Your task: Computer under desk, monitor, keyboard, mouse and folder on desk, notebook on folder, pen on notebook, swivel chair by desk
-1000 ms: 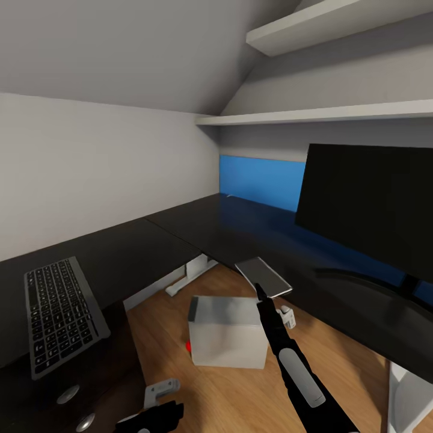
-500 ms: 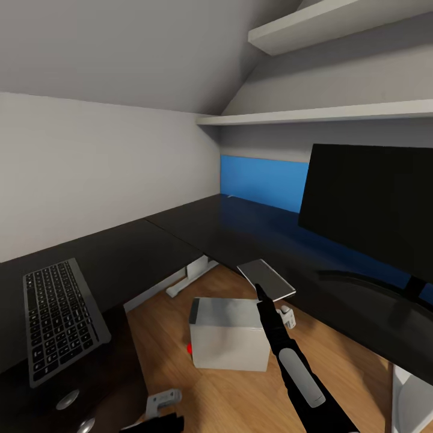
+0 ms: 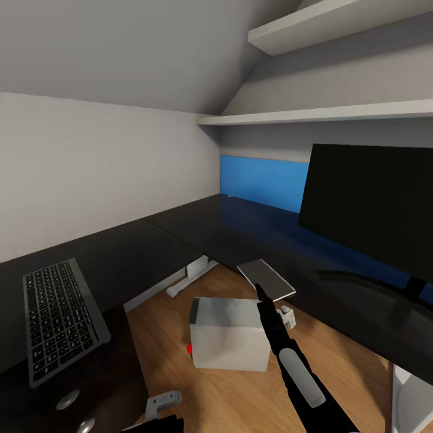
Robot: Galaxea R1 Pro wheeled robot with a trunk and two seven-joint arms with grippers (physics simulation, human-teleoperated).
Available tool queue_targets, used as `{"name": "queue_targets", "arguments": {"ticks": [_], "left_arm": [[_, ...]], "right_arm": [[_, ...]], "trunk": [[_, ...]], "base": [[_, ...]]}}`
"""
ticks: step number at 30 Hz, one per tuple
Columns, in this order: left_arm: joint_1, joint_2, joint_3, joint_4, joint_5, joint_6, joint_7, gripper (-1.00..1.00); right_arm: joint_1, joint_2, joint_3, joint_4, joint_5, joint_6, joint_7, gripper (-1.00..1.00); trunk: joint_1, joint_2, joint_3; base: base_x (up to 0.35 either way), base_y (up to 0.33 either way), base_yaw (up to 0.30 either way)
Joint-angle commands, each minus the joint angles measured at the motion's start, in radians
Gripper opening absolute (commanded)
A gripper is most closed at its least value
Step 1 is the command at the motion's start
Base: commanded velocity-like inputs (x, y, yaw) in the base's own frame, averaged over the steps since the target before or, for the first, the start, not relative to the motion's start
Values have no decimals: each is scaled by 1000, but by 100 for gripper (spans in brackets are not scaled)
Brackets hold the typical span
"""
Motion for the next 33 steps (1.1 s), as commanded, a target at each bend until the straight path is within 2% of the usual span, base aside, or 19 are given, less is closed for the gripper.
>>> {"name": "queue_targets", "arguments": {"ticks": [1, 14, 18, 28, 33], "left_arm": [[-1, 0, -1, -1, 10, 1, 10, 100], [-1, 0, 1, -1, 10, 1, 11, 100], [-1, 0, 1, -2, 10, 0, 14, 100], [-1, 0, 1, -2, 10, -1, 12, 100], [-1, 0, 0, -2, 10, -1, 12, 100]], "right_arm": [[-1, 0, 3, 1, -11, -6, 5, 100], [-1, 0, 2, -1, -11, -6, 5, 100], [-1, 0, 2, -1, -11, -6, 5, 100], [-1, 0, 2, -1, -13, -6, 5, 100], [-1, -1, 1, -1, -40, -6, 4, 100]], "trunk": [[0, 0, -1], [0, 0, -1], [-15, 28, 12], [-15, 28, 12], [-15, 28, 12]], "base": [[0, 0, 0], [0, 0, 0], [0, 0, 0], [0, 0, 0], [0, 0, 0]]}}
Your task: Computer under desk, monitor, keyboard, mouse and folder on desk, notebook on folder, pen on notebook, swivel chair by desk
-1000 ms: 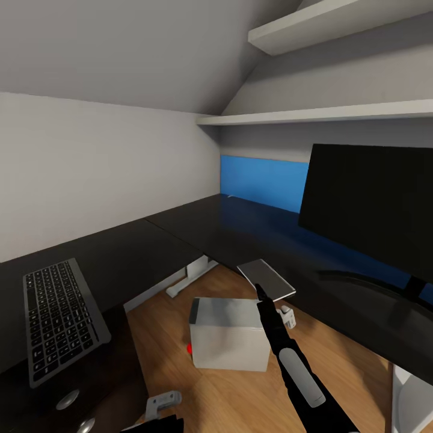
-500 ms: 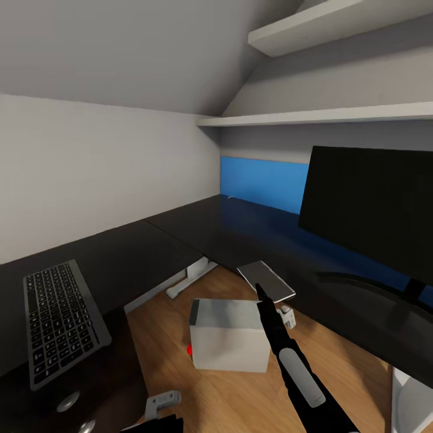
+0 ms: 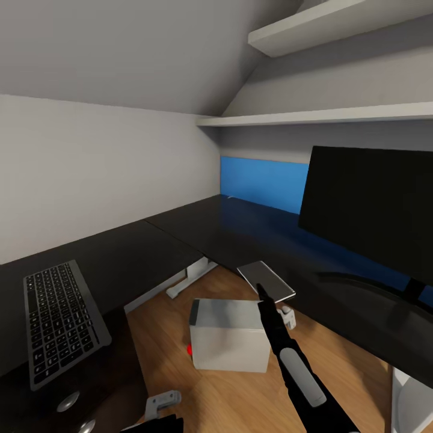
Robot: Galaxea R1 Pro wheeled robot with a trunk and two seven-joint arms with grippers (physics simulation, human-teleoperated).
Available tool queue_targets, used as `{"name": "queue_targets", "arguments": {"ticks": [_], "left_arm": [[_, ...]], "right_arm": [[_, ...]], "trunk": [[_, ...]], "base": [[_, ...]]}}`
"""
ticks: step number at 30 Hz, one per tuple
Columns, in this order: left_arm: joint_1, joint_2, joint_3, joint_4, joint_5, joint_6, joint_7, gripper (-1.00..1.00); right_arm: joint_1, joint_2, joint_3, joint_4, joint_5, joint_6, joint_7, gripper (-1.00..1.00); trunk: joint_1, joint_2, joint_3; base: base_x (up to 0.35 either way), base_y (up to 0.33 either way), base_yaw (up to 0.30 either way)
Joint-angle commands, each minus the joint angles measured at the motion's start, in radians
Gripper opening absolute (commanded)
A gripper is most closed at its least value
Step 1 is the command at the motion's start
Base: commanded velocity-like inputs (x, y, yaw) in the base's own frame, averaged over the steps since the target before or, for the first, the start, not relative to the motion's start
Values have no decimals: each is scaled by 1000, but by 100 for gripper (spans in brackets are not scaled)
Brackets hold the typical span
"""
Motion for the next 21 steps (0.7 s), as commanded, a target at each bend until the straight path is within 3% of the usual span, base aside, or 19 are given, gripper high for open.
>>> {"name": "queue_targets", "arguments": {"ticks": [1, 7, 21], "left_arm": [[-1, 0, -1, -1, 11, 1, 10, 100], [-1, 0, -1, -1, 11, 1, 9, 100], [-1, 0, -1, -1, 12, 1, 9, 100]], "right_arm": [[-1, -1, 3, 1, -27, -6, 5, 100], [-1, -2, 2, 1, -61, -5, 3, 100], [-1, -1, 2, 1, -70, -5, 2, 100]], "trunk": [[0, 0, -1], [0, 0, -1], [0, 0, -1]], "base": [[0, 0, 0], [0, 0, 0], [0, 0, 0]]}}
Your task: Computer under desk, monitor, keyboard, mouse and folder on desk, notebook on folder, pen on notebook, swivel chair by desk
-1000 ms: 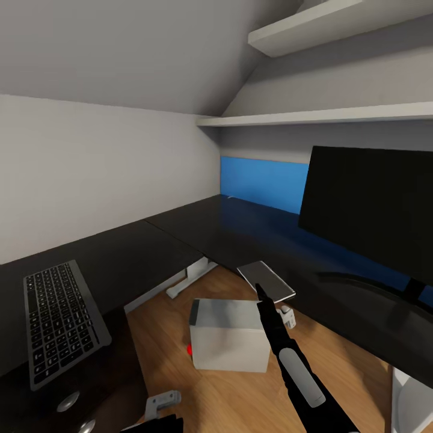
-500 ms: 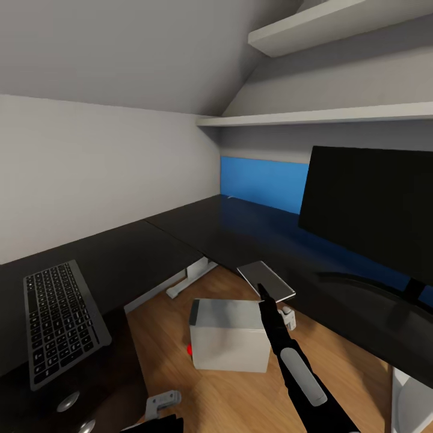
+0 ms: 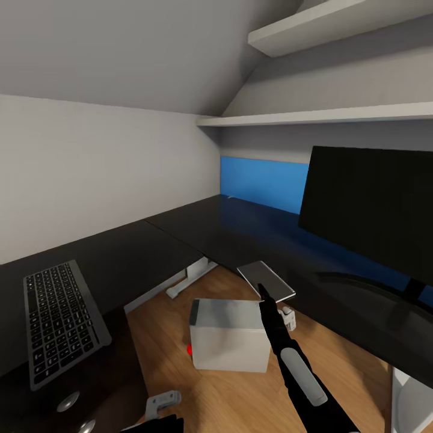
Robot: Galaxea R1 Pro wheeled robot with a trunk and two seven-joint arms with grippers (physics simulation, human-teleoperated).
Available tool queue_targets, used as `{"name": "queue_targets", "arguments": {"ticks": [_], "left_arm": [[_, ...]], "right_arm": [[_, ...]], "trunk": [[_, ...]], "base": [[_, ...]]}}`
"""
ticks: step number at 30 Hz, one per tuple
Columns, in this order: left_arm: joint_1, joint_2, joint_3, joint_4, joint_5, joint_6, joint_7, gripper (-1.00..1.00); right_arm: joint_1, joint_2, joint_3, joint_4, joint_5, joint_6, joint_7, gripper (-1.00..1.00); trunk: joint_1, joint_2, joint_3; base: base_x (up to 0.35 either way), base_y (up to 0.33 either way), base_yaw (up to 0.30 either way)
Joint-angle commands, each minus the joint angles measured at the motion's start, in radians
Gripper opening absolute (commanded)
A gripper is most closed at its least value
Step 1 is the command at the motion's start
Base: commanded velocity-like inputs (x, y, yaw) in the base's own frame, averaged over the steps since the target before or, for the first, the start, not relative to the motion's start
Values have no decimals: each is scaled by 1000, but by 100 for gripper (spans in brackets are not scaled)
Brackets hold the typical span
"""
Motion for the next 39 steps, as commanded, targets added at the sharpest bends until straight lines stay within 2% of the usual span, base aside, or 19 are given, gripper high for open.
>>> {"name": "queue_targets", "arguments": {"ticks": [1, 5, 6, 24, 32, 37, 39], "left_arm": [[-1, 0, -1, -1, 10, 1, 10, 100], [-1, 0, -1, -1, 11, 1, 10, 100], [0, 0, -1, -1, 11, 1, 10, 100], [0, -1, -2, 2, 12, 1, 10, 100], [-1, -1, -3, 6, 11, 1, 12, 100], [0, -9, -3, 23, 11, 1, 12, 100], [-1, -22, -2, 44, 9, 0, 12, 100]], "right_arm": [[-1, 0, 3, 1, -11, -6, 5, 100], [-1, 0, 3, 1, -11, -6, 1, 100], [-1, 0, 3, 1, -11, -7, 0, -100], [-1, 0, 4, 0, -9, -8, -1, -100], [-1, 0, 6, -1, -7, -8, 2, -100], [0, 0, 35, -3, -7, -7, 3, -100], [1, 0, 53, -4, -7, -7, 4, -100]], "trunk": [[0, 0, -1], [0, 0, -1], [0, 0, -1], [0, 0, -1], [-31, 56, 24], [-50, 91, 40], [-58, 105, 46]], "base": [[0, 0, 0], [0, 0, 0], [0, 0, 0], [0, 0, 0], [0, 0, 0], [0, 0, 0], [0, 0, 0]]}}
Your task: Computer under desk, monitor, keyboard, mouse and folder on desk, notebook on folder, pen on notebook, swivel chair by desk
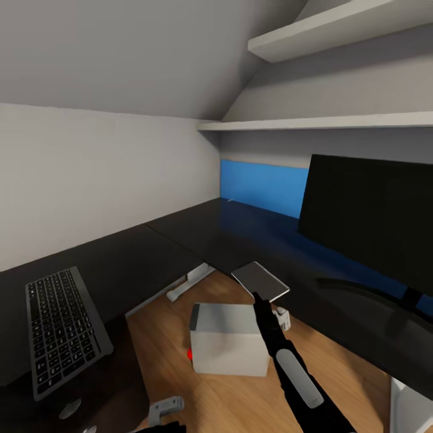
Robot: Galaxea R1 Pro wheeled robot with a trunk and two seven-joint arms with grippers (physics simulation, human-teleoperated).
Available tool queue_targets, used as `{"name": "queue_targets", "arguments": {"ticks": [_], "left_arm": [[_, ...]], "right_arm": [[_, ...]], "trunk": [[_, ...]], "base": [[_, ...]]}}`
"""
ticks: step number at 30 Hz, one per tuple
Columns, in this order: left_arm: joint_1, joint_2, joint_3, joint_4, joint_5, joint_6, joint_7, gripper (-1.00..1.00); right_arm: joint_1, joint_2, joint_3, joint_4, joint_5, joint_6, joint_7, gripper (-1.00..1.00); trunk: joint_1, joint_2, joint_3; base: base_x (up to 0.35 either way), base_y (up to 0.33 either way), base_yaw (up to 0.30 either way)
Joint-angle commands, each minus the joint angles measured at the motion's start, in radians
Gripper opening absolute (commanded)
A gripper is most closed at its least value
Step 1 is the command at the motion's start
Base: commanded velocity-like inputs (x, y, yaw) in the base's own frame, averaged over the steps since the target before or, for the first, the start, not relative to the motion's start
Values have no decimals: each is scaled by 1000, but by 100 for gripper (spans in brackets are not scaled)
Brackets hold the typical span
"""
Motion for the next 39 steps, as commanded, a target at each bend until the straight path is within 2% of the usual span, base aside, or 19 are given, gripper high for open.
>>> {"name": "queue_targets", "arguments": {"ticks": [1, 2, 9, 16, 23, 26, 27, 29, 30, 31, 32, 37, 39], "left_arm": [[-1, -3, -1, 4, 10, 0, 10, 100], [-1, -16, -1, 20, 8, 1, 12, 100], [-1, -23, -4, 62, 7, 0, 13, 100], [0, -22, -42, 197, -24, -38, 12, 100], [0, -21, -52, 329, -40, -109, 8, 100], [0, -17, -56, 448, -64, -187, 5, 100], [0, -17, -57, 502, -75, -234, 2, 100], [0, -18, -58, 551, -87, -289, -1, 100], [0, -20, -60, 592, -105, -347, -3, 100], [0, -22, -61, 610, -117, -374, -4, 100], [0, -25, -65, 637, -146, -420, -5, 100], [0, -34, -74, 690, -238, -489, -6, 100], [0, -34, -75, 700, -255, -498, -6, 100]], "right_arm": [[-1, 0, 6, 1, -13, -6, 6, -100], [-1, 0, 17, 0, -13, -6, 6, -100], [-1, -1, 33, -3, -13, -6, 5, -100], [-1, 1, 55, -4, -14, -6, 4, -100], [-1, 20, 56, -4, -15, -7, 2, -100], [-1, 29, 57, -4, -15, -6, 1, -100], [-1, 32, 58, -3, -15, -7, 1, -100], [-1, 37, 63, -2, -15, -7, 0, -100], [-1, 44, 72, -1, -14, -8, -5, -100], [-1, 47, 78, -1, -14, -8, -10, -100], [-1, 51, 92, 0, -13, -8, -20, -100], [-1, 58, 145, -1, -12, -9, -52, -100], [-1, 59, 162, -1, -12, -10, -58, -100]], "trunk": [[-4, 7, 2], [-8, 14, 5], [-35, 63, 27], [-62, 112, 49], [-62, 112, 49], [-62, 112, 49], [-62, 112, 49], [-62, 112, 50], [-62, 112, 50], [-62, 112, 51], [-62, 112, 52], [-62, 112, 57], [-62, 112, 60]], "base": [[0, 0, 0], [0, 0, 0], [0, 0, 0], [0, 0, 0], [0, 0, 0], [0, 0, 0], [0, 0, 0], [0, 0, 10], [0, 0, 51], [0, 0, 65], [0, 0, 89], [0, 0, 114], [0, 0, 135]]}}
